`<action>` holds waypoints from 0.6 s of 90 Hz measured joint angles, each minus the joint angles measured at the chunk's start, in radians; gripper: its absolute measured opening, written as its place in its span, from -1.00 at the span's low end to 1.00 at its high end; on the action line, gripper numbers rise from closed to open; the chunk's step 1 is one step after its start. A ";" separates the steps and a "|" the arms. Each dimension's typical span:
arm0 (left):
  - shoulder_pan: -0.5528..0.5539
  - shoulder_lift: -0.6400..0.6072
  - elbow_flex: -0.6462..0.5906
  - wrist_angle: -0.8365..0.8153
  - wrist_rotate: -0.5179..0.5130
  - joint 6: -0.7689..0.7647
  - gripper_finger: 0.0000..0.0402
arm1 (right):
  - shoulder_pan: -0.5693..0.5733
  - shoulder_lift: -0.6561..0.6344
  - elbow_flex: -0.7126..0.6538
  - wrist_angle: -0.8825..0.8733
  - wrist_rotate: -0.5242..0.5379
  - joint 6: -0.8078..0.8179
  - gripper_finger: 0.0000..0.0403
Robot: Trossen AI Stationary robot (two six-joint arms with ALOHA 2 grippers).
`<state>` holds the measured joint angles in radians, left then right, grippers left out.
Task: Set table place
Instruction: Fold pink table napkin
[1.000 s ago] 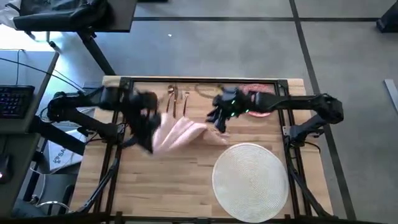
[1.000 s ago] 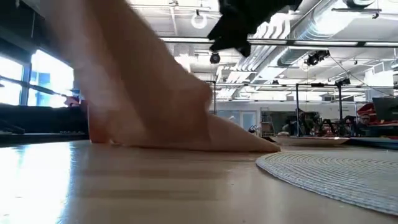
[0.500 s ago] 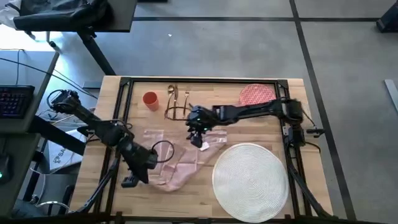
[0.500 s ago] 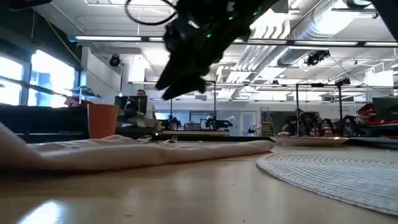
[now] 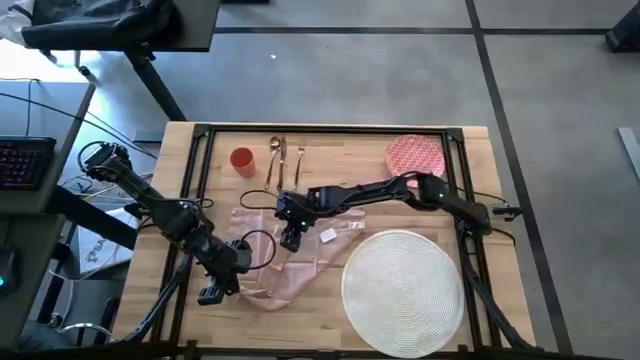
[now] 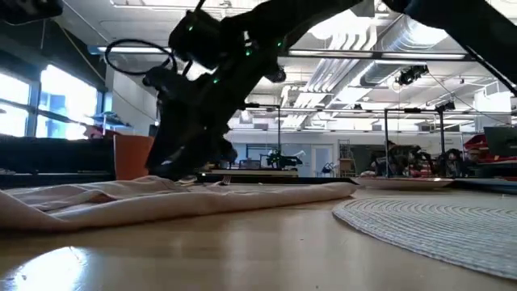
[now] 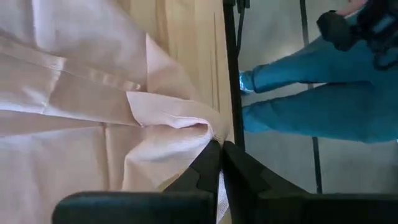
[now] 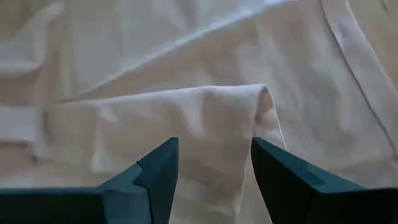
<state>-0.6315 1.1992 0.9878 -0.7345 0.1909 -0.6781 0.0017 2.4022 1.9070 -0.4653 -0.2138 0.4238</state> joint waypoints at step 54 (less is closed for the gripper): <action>-0.020 -0.003 0.004 -0.007 -0.056 -0.037 -1.00 | 0.020 -0.045 0.009 -0.074 -0.005 0.024 -1.00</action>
<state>-0.6511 1.1957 0.9923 -0.7416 0.1351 -0.7149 0.0219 2.3571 1.9160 -0.5391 -0.2191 0.4475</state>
